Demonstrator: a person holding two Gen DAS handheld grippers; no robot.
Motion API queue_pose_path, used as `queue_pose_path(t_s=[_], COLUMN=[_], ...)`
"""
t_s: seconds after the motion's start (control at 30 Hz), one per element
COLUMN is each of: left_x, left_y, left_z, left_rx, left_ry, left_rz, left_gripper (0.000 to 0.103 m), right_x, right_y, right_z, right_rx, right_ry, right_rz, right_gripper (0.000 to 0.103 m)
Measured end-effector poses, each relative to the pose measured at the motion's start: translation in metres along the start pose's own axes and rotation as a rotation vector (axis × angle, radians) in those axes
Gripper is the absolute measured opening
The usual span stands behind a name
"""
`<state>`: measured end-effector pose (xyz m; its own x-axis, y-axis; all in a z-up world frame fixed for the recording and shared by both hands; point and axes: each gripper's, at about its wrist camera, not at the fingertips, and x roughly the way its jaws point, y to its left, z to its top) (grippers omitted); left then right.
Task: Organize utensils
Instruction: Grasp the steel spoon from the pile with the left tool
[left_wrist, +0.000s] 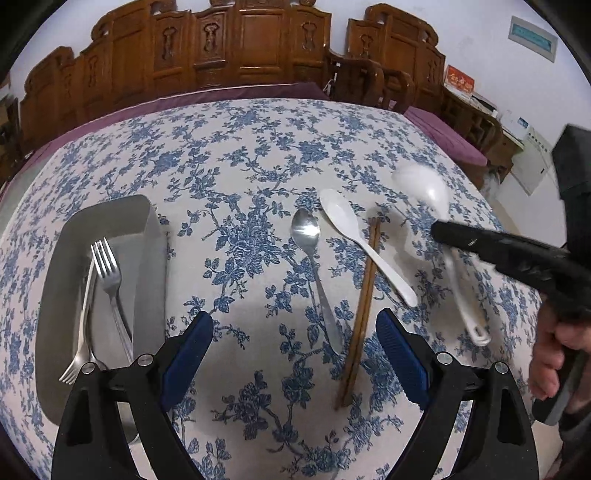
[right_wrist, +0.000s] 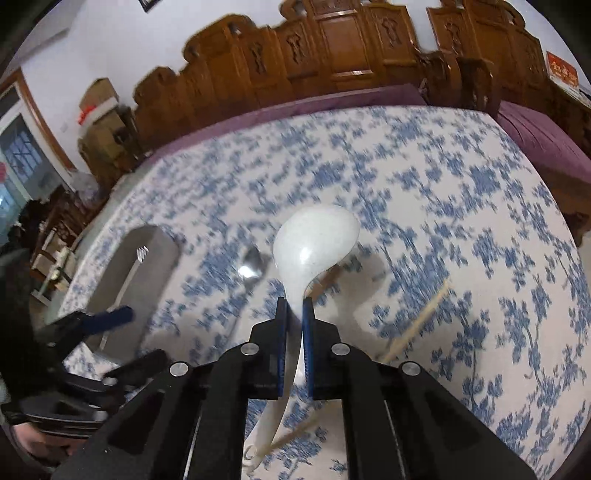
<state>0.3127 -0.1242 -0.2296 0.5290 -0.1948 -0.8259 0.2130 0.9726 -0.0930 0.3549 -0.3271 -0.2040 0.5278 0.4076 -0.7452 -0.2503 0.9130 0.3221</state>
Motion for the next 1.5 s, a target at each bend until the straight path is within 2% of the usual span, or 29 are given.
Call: queue_pose_path(t_s=[0.23,0.33,0.5,0.63,0.73,0.8,0.93,1.03,1.1,1.2,1.27,1.3,1.5], left_x=[0.008,0.015,0.032,0.052,0.070,0.079,0.086,0.088,0.088,0.089,0.089,0.089,0.085], left_y=[0.003,0.002,-0.003,-0.007,-0.010,-0.011,-0.018,-0.023,-0.024,-0.026,-0.027,-0.028,-0.019], left_z=[0.005,0.008,0.017,0.024,0.030,0.033,0.039,0.041,0.042,0.043,0.043,0.043,0.039], left_rx=[0.012,0.019,0.026,0.005,0.000,-0.013,0.019,0.048,0.056,0.073,0.080,0.082,0.070], left_ry=[0.005,0.015,0.040,0.086,0.125,0.148,0.149,0.153,0.151,0.155,0.160,0.162,0.160], left_rz=[0.027,0.022,0.019,-0.014,-0.007,-0.011,0.043,0.091,0.096,0.091,0.085,0.084,0.058], left_gripper=[0.086,0.086,0.075,0.063,0.050,0.046,0.042,0.036,0.034,0.023,0.008,0.004,0.002], right_x=[0.002,0.002,0.005,0.012,0.012,0.011,0.008,0.006,0.005,0.004,0.003,0.002,0.000], right_y=[0.004,0.006,0.002,-0.003,-0.005,-0.006,-0.008,-0.009,-0.009,-0.005,-0.002,-0.001,0.007], right_z=[0.005,0.005,-0.005,-0.013,-0.016,-0.017,-0.018,-0.017,-0.017,-0.017,-0.017,-0.017,-0.016], right_rx=[0.001,-0.017,-0.045,-0.049,-0.048,-0.049,-0.054,-0.054,-0.056,-0.064,-0.069,-0.071,-0.082], right_ry=[-0.011,-0.008,0.015,0.033,0.038,0.039,0.038,0.038,0.039,0.041,0.042,0.042,0.042], right_rz=[0.015,-0.016,-0.074,-0.091,-0.095,-0.097,-0.106,-0.109,-0.111,-0.114,-0.114,-0.115,-0.119], right_gripper=[0.009,0.009,0.009,0.010,0.010,0.010,0.010,0.010,0.010,0.010,0.010,0.010,0.010])
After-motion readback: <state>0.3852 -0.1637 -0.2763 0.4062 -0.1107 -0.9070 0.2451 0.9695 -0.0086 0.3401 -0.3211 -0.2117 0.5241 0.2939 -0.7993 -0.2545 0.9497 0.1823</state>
